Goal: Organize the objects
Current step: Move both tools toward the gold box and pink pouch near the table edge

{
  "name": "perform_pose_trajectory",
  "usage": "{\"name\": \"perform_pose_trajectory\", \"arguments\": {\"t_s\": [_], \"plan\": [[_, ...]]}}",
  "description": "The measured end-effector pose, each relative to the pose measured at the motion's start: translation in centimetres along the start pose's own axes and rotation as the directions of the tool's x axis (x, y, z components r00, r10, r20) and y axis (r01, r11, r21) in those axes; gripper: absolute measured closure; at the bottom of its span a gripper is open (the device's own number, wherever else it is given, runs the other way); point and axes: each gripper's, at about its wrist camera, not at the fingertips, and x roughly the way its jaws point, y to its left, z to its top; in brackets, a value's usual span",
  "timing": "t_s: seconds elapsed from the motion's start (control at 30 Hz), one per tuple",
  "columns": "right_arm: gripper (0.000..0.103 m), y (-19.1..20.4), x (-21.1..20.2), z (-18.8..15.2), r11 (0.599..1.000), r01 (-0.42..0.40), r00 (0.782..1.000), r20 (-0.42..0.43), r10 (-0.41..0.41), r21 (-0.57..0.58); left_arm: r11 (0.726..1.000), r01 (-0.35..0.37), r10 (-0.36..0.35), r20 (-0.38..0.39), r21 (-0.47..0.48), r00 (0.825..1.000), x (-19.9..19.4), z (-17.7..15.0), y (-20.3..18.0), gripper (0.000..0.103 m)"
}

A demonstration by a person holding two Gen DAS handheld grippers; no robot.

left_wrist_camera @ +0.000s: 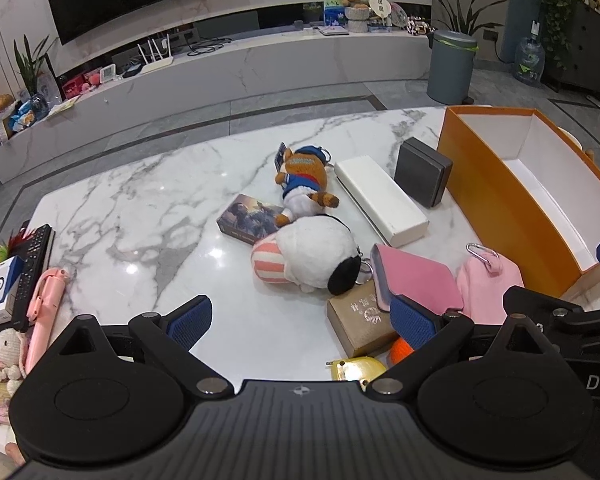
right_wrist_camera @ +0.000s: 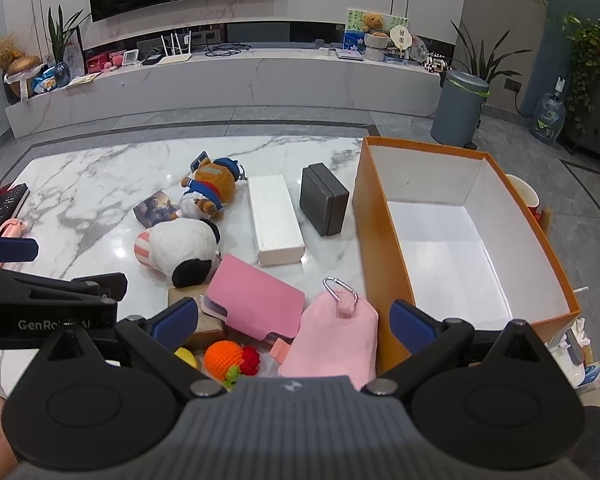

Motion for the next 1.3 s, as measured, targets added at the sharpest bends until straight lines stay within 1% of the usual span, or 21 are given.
{"name": "perform_pose_trajectory", "arguments": {"t_s": [0.13,0.77,1.07,1.3], "plan": [[0.001,-0.4,0.9,-0.5,1.000,0.000,1.000,-0.022,0.000,0.006,1.000,0.025,-0.025,-0.023,0.002,0.999,0.9,-0.3,0.0,0.000],[0.001,-1.5,6.4,-3.0,1.000,0.006,0.990,-0.138,-0.003,0.020,0.999,0.050,-0.049,-0.092,0.018,0.995,5.1,-1.7,-0.9,0.000],[0.001,-2.1,8.4,-3.7,0.999,0.005,0.984,-0.176,0.001,0.035,0.997,0.068,-0.065,-0.095,0.026,0.993,6.6,-1.9,-1.4,0.000],[0.001,-2.2,10.0,-4.5,1.000,0.012,0.981,-0.196,-0.009,0.018,0.997,0.082,-0.081,-0.070,0.014,0.994,7.6,-2.1,-2.0,0.000]]}}
